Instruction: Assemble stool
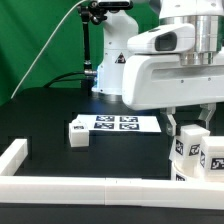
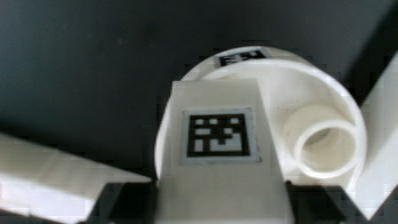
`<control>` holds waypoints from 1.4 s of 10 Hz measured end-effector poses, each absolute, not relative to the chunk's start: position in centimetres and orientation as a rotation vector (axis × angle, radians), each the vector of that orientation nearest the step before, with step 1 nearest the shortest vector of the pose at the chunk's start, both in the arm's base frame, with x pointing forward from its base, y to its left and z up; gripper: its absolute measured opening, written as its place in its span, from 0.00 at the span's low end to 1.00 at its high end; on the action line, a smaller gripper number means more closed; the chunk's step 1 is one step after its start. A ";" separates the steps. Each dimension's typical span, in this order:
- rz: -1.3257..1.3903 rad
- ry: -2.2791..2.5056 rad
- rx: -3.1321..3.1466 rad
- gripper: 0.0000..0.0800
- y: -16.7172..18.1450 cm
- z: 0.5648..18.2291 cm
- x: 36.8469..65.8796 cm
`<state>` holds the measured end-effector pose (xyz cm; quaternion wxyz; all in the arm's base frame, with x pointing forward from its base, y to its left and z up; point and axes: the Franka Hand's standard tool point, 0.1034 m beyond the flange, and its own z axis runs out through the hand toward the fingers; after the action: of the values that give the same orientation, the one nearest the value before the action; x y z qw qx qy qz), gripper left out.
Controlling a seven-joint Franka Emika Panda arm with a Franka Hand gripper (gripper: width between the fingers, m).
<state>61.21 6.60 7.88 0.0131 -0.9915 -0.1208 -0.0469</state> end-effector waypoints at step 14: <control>-0.058 1.565 -2.595 0.43 6.5 7.7 60.8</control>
Offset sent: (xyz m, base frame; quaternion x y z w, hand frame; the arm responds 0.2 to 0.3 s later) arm -0.0079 0.0018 -0.0032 0.0110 -0.0040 0.2463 0.9691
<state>60.81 6.54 7.72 0.0555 -0.8548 0.5156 -0.0191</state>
